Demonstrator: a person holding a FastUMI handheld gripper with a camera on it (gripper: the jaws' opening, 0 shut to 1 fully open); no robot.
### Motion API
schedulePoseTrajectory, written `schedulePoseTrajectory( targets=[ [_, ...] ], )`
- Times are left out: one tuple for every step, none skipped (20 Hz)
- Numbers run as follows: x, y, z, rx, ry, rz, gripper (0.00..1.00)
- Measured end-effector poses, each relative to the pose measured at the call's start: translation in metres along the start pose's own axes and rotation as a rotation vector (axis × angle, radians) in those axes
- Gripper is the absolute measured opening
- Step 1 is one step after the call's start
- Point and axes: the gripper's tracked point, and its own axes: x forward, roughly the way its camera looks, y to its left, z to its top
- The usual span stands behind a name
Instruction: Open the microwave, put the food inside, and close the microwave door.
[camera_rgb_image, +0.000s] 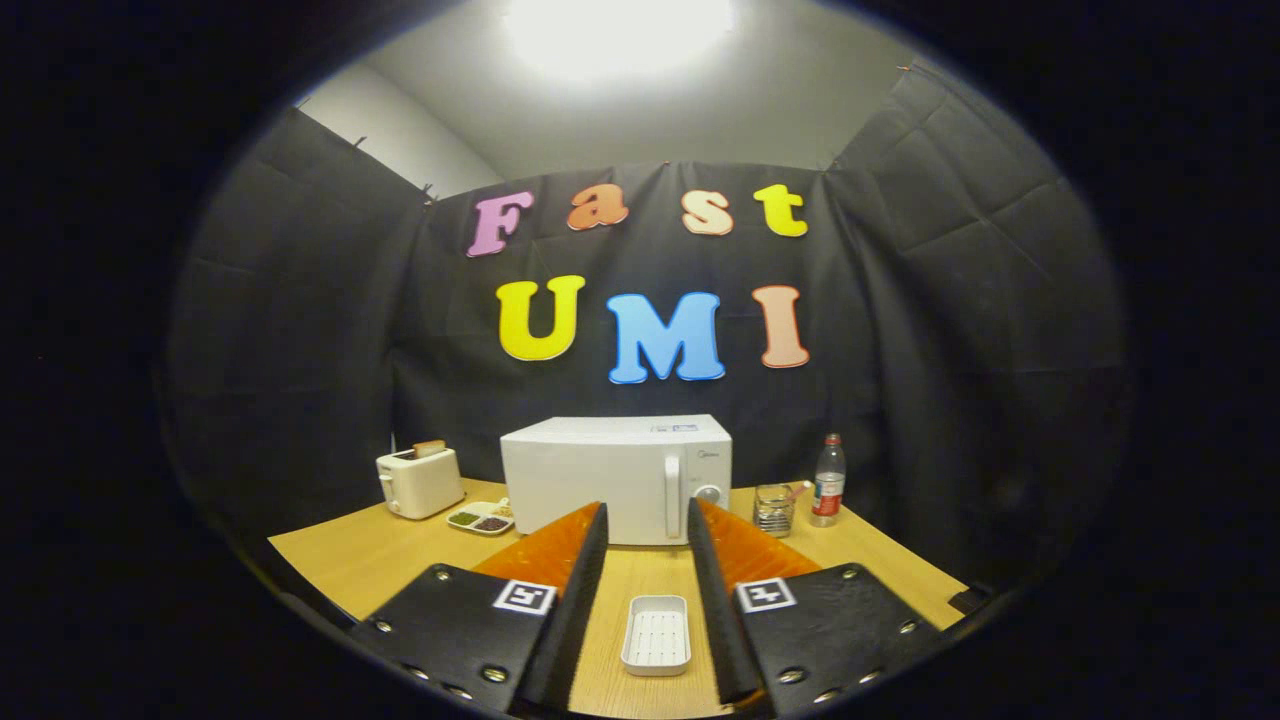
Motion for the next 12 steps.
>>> schedulePoseTrajectory(
  targets=[
    [-0.003, 0.008, 0.003, -0.001, 0.0, 0.025, 0.71],
    [-0.007, 0.018, 0.005, -0.004, 0.0, 0.064, 0.71],
    [-0.011, 0.022, 0.004, -0.004, 0.01, 0.085, 0.81],
    [-0.012, 0.016, 0.003, -0.005, 0.015, 0.08, 0.92],
    [-0.016, 0.013, 0.006, -0.016, 0.004, 0.071, 0.98],
    [-0.017, 0.012, 0.011, -0.04, -0.011, 0.057, 0.98],
    [-0.019, 0.009, 0.013, -0.068, -0.019, 0.037, 0.98],
    [-0.021, 0.007, 0.014, -0.09, -0.029, 0.025, 0.98],
    [-0.022, 0.007, 0.016, -0.101, -0.043, 0.015, 0.98],
    [-0.021, 0.007, 0.017, -0.103, -0.049, 0.008, 0.98],
    [-0.022, 0.008, 0.015, -0.101, -0.046, 0.01, 0.98],
    [-0.021, 0.01, 0.014, -0.091, -0.042, 0.017, 0.98]
  ],
)
